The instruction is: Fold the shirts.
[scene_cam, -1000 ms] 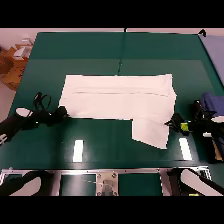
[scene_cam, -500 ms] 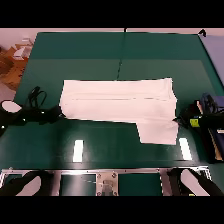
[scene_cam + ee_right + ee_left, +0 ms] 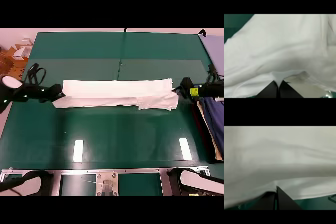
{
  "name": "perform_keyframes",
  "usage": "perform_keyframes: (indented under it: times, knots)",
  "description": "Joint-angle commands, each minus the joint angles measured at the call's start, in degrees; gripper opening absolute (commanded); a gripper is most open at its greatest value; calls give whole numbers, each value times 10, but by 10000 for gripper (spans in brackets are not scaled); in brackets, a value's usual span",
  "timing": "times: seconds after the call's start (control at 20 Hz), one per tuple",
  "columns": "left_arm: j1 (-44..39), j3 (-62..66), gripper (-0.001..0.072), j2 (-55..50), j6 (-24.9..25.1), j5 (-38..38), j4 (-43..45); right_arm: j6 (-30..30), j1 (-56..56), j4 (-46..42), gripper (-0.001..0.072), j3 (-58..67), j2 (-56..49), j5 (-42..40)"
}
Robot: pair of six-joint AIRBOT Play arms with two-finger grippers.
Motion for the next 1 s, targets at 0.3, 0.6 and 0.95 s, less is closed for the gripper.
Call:
perform_keyframes:
  times: [0.3,0.6,0.95]
  knots:
    - [-49,270,26,-282,-25,56,-3,-1,41,24,19,294,-330,-32]
    - [-44,319,386,-292,-11,65,-3,-32,23,26,343,360,-355,-39]
    - [-11,405,709,-292,-32,-72,-3,-90,-71,-14,611,382,-357,109]
